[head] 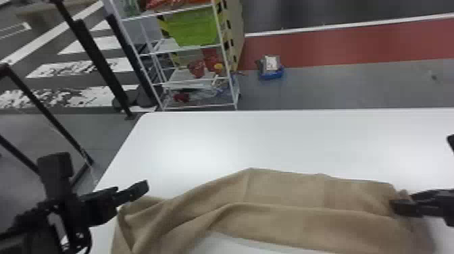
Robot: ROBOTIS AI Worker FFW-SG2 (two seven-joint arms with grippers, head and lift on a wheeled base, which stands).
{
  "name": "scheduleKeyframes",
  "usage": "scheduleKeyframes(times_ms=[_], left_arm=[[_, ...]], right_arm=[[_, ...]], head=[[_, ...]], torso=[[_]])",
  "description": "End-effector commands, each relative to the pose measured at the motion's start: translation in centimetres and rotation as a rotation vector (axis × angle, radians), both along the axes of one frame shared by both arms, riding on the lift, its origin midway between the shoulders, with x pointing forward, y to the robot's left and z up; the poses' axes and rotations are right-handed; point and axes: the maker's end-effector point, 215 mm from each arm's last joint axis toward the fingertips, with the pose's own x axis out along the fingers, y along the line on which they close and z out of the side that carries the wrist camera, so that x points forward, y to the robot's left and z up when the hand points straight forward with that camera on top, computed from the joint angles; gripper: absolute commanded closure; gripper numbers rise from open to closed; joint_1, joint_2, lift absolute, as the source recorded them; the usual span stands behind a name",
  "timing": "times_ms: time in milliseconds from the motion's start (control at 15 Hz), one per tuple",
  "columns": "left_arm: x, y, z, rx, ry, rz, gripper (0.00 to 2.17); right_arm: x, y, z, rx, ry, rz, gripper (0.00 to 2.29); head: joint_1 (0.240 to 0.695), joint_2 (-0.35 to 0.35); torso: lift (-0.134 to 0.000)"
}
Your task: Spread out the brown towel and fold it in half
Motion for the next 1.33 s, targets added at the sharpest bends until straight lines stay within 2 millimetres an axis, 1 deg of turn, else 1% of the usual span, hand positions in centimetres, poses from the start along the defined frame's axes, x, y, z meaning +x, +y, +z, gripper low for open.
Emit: scheduleKeyframes(times_ms=[0,67,200,333,400,467,533,600,667,800,867,1000,1067,1133,1200,1267], left_arm=[[0.0,0.4,0.1,0.009,-0.003,0.005,0.15],[0.1,0.5,0.3,0.013,-0.008,0.006,0.15],[0.1,0.5,0.3,0.015,-0.009,0.005,0.15],[0.2,0.7,0.5,0.019,-0.014,0.007,0.15],[0.2,0.7,0.4,0.019,-0.013,0.008,0.15],[0.2,0.9,0.5,0.025,-0.014,0.013,0.15],[0.4,1.3,0.6,0.035,-0.02,0.017,0.15],[0.6,1.6,0.6,0.042,-0.024,0.018,0.15],[0.8,1.9,0.4,0.044,-0.023,0.018,0.15],[1.5,2.2,0.3,0.047,-0.028,0.012,0.15],[1.6,2.3,-0.1,0.041,-0.02,0.012,0.15],[1.5,2.9,-1.6,0.035,0.01,0.009,0.15],[1.8,3.3,-2.0,0.043,0.009,0.005,0.15],[2.7,4.1,-2.5,0.07,0.008,-0.008,0.15],[4.8,4.5,-3.4,0.116,0.019,-0.041,0.15],[6.2,5.0,-4.3,0.156,0.035,-0.058,0.15]], right_arm=[[0.1,0.4,0.1,0.012,0.016,0.002,1.48],[0.3,0.6,0.4,0.017,0.012,0.006,1.63],[-0.1,0.7,0.1,0.021,0.025,0.004,1.66],[-0.5,0.3,0.5,0.032,0.011,-0.003,1.66],[-0.4,0.0,2.0,0.037,-0.038,-0.004,1.66],[-1.0,-0.6,2.8,0.058,-0.051,-0.01,1.66],[-2.2,-1.4,3.4,0.075,-0.055,-0.012,1.66],[-3.2,-2.6,3.2,0.052,-0.069,-0.008,1.66],[-4.5,-3.0,3.1,0.059,-0.086,0.022,1.66],[-6.5,-2.7,2.6,0.031,-0.15,0.099,1.66],[-7.1,-1.8,2.3,0.013,-0.191,0.148,1.66],[-7.7,-0.6,1.4,-0.067,-0.247,0.233,1.66],[-7.7,0.0,1.3,-0.108,-0.28,0.271,1.66],[-7.8,0.2,1.0,-0.136,-0.283,0.298,1.66],[-7.8,0.0,0.9,-0.142,-0.28,0.294,1.66],[-7.7,-0.1,0.9,-0.145,-0.283,0.29,1.66]], head=[[0.695,0.303],[0.695,0.313],[0.695,0.318],[0.695,0.321],[0.695,0.323],[0.695,0.323],[0.695,0.322],[0.695,0.323],[0.695,0.322],[0.695,0.316],[0.695,0.316],[0.695,0.327],[0.695,0.337],[0.695,0.346],[0.695,0.35],[0.695,0.35]], torso=[[-0.124],[-0.124],[-0.124],[-0.124],[-0.124],[-0.124],[-0.124],[-0.124],[-0.124],[-0.124],[-0.124],[-0.124],[-0.124],[-0.124],[-0.124],[-0.124]])
